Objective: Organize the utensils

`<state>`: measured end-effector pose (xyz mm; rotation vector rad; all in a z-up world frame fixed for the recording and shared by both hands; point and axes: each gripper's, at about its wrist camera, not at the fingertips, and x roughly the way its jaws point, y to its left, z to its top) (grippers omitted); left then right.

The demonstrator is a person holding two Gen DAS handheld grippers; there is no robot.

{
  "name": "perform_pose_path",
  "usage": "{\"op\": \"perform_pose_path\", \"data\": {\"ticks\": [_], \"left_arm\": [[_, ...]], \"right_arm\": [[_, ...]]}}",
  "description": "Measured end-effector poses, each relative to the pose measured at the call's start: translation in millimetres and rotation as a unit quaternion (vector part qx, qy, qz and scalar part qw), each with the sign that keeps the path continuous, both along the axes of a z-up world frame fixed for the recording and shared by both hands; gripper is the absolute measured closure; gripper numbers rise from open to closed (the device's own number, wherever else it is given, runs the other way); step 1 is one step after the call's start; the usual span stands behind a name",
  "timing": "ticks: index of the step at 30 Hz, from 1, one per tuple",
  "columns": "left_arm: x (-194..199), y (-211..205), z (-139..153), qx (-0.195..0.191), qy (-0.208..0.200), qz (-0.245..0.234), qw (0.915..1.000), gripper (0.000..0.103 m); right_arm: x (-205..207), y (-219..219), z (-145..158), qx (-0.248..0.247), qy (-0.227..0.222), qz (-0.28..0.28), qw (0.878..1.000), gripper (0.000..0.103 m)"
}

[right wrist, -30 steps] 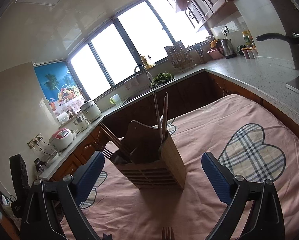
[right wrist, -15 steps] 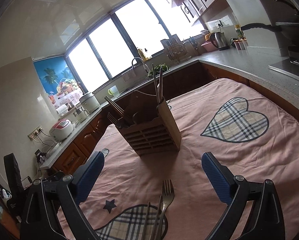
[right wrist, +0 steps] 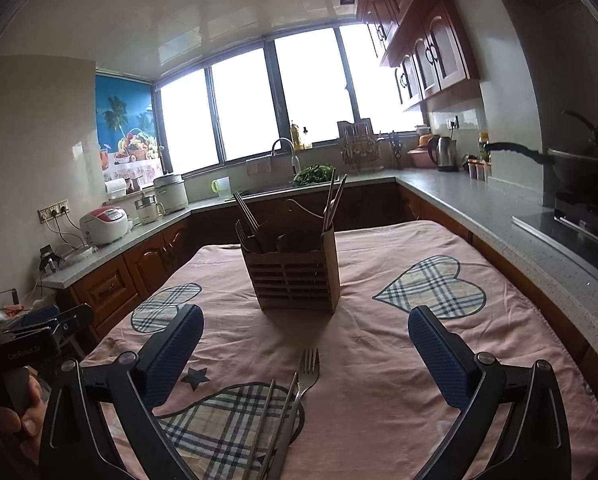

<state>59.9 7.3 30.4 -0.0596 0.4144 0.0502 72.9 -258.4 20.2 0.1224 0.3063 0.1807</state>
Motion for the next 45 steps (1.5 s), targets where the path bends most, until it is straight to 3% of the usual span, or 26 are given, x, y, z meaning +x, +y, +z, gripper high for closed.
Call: {"op": "perform_pose_path", "data": {"ticks": [7, 21, 45], "left_arm": [[-23.1, -6.0, 7.3, 0.022, -0.047, 0.003, 0.9986, 0.000], [-18.0, -3.8, -29.1, 0.012, -0.020, 0.012, 0.9997, 0.000], [-17.7, -1.3, -33.8, 0.007, -0.016, 0.008, 0.9998, 0.000]], "right_arm": [[-32.5, 8.9, 11.2, -0.026, -0.069, 0.005, 0.997, 0.000], [-26.6, 11.2, -30.7, -0.017, -0.052, 0.010, 0.998, 0.000], [-23.6, 10.8, -40.3, -0.015, -0.040, 0.021, 0.999, 0.000]]}}
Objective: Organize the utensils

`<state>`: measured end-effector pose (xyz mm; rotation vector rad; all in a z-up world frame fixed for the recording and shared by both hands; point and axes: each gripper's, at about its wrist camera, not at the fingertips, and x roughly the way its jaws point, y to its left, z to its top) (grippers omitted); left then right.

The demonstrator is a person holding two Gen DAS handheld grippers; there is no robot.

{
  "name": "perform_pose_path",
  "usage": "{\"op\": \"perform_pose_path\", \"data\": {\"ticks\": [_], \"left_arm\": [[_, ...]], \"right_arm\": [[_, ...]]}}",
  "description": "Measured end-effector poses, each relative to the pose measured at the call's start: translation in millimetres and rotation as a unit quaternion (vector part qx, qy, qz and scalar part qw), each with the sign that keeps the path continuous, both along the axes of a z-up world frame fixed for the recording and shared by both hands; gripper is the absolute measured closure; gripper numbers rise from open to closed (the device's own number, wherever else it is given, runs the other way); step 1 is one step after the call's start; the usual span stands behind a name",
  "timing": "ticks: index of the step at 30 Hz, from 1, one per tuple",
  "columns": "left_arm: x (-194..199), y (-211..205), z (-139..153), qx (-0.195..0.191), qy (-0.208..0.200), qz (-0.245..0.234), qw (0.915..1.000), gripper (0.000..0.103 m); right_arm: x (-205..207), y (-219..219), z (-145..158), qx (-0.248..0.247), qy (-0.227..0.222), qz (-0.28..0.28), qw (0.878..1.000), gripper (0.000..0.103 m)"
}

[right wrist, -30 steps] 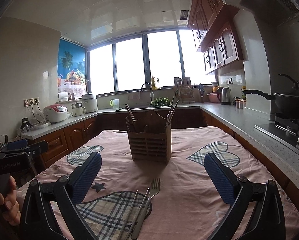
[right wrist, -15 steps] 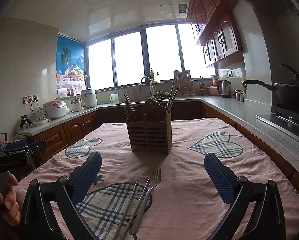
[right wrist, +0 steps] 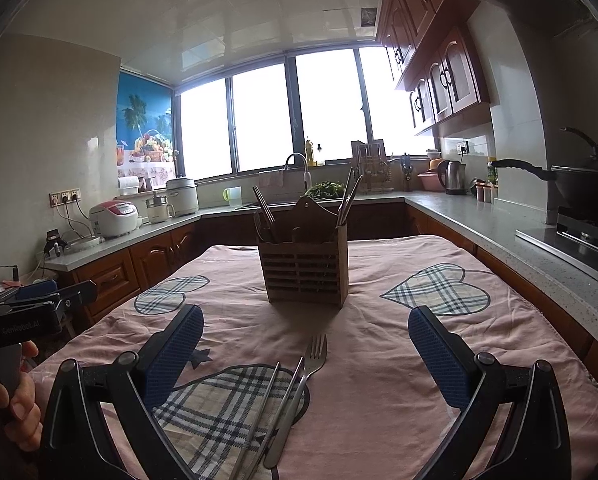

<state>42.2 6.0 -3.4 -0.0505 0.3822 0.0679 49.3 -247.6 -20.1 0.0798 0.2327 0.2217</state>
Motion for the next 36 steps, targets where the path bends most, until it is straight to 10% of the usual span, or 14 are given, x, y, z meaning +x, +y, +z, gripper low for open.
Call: {"op": "perform_pose_path", "data": {"ticks": [36], "left_arm": [[-5.8, -6.0, 3.2, 0.012, -0.007, -0.004, 0.9999, 0.000]], "right_arm": [[-2.6, 1.2, 3.5, 0.002, -0.003, 0.005, 1.000, 0.000]]}}
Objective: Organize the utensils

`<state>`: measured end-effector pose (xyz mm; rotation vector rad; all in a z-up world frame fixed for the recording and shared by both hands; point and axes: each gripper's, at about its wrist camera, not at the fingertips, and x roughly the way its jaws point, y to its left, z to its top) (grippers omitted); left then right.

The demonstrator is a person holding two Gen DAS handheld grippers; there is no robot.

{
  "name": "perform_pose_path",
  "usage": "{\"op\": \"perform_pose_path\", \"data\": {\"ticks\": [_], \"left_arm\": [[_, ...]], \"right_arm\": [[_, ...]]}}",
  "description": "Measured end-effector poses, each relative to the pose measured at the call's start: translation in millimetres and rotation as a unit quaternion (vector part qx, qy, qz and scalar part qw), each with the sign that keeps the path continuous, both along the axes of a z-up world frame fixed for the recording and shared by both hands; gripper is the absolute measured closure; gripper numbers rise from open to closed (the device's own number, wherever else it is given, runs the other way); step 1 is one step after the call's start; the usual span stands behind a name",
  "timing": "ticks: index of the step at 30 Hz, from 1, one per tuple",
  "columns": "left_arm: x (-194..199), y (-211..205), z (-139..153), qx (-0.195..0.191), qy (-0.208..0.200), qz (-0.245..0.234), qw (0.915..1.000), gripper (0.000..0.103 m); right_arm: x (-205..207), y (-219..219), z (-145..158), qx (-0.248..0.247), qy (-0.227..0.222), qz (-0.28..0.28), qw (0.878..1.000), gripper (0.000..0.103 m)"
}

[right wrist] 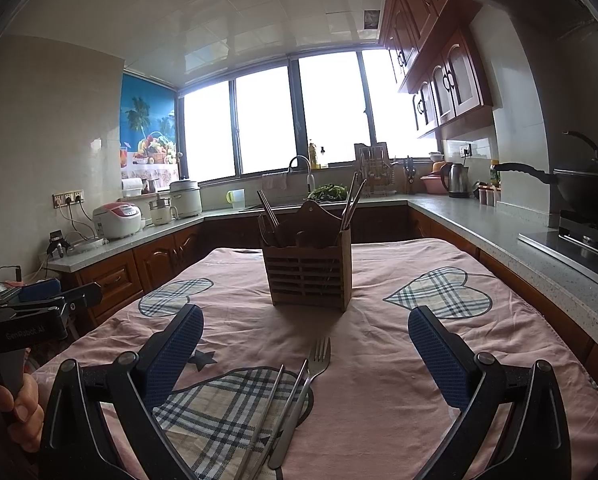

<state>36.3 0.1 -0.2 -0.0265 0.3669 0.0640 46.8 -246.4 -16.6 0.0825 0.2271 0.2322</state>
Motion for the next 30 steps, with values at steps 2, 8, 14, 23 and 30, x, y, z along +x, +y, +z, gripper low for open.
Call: {"op": "perform_pose_path", "data": {"ticks": [2, 8, 14, 23, 30], "left_arm": [[-0.3, 0.1, -0.2, 0.000, 0.000, 0.000, 1.0000, 0.000], [-0.4, 0.7, -0.5, 0.001, 0.000, -0.001, 1.0000, 0.000], [0.3, 1.1, -1.2, 0.001, 0.002, -0.003, 1.0000, 0.000], [2.5, 0.3, -0.6, 0.005, 0.002, -0.004, 1.0000, 0.000], [2.9, 0.3, -0.3, 0.007, 0.001, -0.003, 1.0000, 0.000]], "right_arm": [[-0.4, -0.2, 1.1, 0.000, -0.001, 0.000, 1.000, 0.000], [-1.3, 0.6, 4.8, -0.004, -0.004, 0.003, 1.000, 0.000], [-1.0, 0.2, 5.2, -0.003, -0.004, 0.003, 1.000, 0.000], [-0.6, -0.1, 6.1, -0.003, -0.005, 0.004, 1.000, 0.000], [0.1, 0.6, 7.1, -0.002, -0.005, 0.006, 1.000, 0.000]]}}
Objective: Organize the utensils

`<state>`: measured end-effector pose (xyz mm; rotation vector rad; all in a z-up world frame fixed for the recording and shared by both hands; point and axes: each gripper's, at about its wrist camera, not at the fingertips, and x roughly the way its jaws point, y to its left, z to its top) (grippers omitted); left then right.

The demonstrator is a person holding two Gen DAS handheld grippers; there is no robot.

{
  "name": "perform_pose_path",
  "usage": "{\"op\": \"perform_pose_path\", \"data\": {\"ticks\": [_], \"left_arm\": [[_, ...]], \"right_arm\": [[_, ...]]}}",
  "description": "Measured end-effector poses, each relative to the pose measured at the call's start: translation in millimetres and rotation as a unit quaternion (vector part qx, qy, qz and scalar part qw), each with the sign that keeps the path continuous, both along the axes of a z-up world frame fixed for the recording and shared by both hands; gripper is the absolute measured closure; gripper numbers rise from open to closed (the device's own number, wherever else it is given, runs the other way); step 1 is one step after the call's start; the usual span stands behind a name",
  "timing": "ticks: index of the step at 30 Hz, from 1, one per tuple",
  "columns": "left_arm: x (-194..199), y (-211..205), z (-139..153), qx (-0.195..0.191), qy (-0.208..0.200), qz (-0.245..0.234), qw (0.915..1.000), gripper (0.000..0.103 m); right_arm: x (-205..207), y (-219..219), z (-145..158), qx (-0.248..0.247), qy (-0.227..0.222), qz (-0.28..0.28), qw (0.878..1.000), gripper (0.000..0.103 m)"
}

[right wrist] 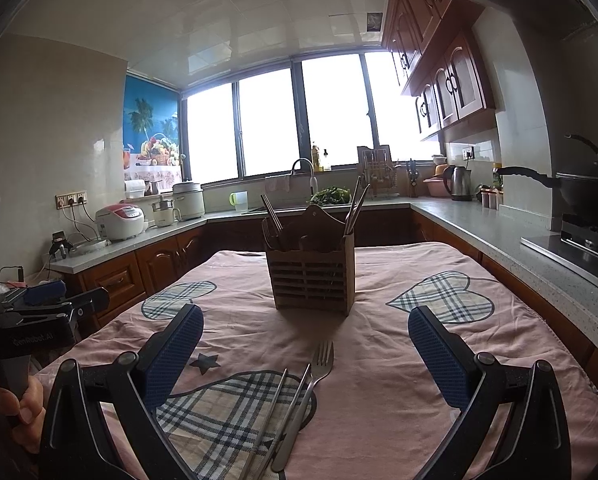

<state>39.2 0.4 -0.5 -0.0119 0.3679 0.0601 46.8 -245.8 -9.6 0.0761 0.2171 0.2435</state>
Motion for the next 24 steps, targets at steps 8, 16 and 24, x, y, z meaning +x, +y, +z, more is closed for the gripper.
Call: {"op": "perform_pose_path", "data": {"ticks": [8, 16, 24], "left_arm": [[2.3, -1.4, 0.5, 0.001, 0.002, -0.004, 1.0000, 0.000], [4.9, -2.4, 0.2, 0.001, 0.004, -0.006, 1.0000, 0.000], [11.5, -3.6, -1.4, 0.000, 0.010, -0.011, 0.9999, 0.000]], "right_arm": [[1.0, 0.4, 1.1, 0.000, 0.001, 0.000, 1.000, 0.000], [4.3, -1.2, 0.6, 0.001, 0.007, 0.000, 1.000, 0.000], [11.2, -4.9, -1.4, 0.003, 0.017, -0.001, 1.000, 0.000]]}}
